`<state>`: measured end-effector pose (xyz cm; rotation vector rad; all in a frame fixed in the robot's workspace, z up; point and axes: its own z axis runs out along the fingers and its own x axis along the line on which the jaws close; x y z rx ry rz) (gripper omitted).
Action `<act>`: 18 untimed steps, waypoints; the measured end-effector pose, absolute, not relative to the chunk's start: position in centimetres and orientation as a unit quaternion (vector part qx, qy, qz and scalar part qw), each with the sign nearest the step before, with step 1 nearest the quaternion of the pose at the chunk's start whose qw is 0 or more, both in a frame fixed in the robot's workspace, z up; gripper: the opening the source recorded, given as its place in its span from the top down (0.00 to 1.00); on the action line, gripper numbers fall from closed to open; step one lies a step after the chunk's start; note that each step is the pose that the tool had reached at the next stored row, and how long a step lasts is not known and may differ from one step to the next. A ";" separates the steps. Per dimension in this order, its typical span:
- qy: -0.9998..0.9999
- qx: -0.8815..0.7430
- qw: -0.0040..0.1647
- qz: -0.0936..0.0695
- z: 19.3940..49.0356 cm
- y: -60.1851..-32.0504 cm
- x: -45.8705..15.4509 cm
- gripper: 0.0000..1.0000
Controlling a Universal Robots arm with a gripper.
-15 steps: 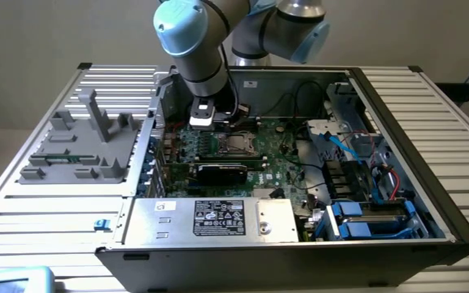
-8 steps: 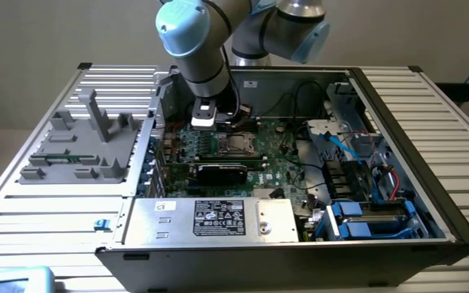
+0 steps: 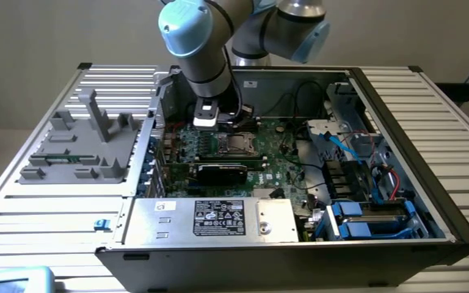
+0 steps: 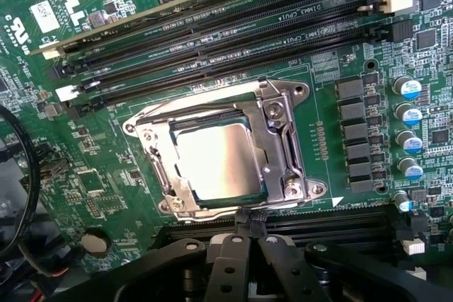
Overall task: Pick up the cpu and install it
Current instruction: 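Install the first cpu locking lever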
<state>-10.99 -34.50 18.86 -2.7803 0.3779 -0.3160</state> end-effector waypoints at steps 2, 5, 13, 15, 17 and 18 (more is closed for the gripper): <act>0.132 -0.972 0.158 -0.111 18.9 -34.5 -10.9 0.89; 0.132 -0.972 0.158 -0.111 18.9 -34.5 -10.7 0.89; 0.132 -0.972 0.158 -0.111 18.9 -34.5 -9.9 0.89; 0.132 -0.972 0.158 -0.111 18.9 -34.5 -9.7 0.89; 0.132 -0.972 0.158 -0.110 18.9 -34.5 -9.5 0.89; 0.132 -0.972 0.158 -0.110 18.9 -34.5 -9.4 0.89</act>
